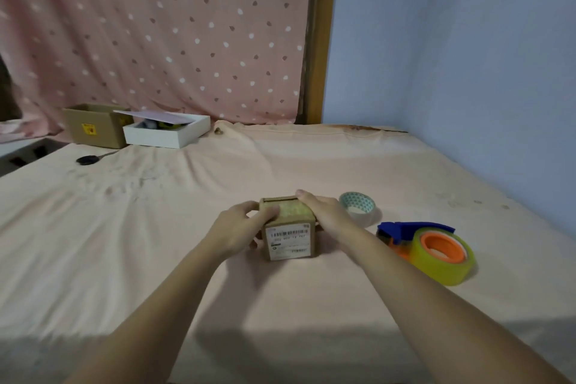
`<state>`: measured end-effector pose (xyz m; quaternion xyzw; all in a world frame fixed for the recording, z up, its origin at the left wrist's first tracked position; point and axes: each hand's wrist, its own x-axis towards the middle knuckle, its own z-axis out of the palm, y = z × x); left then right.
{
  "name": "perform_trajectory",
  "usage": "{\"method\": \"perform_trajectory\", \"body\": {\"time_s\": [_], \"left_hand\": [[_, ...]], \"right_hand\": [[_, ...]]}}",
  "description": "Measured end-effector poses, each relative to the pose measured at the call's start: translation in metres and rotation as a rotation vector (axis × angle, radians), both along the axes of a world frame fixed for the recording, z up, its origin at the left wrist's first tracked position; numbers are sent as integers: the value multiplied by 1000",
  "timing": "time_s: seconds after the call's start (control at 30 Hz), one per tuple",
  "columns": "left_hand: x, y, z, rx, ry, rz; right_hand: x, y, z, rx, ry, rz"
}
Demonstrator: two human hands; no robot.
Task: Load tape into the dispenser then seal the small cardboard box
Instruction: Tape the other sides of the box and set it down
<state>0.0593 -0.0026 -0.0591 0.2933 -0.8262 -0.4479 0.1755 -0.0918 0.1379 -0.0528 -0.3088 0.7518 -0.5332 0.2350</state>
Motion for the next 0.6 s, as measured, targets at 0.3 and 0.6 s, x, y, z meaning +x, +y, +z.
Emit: {"method": "perform_trajectory", "body": {"time_s": [0.3,0.6], "left_hand": [[-1,18,36,-343,31,198],[-51,144,29,-203,21,-187]], "right_hand": [[-24,54,37,-255,405,-100],[-123,212,6,192,270,-373]]}}
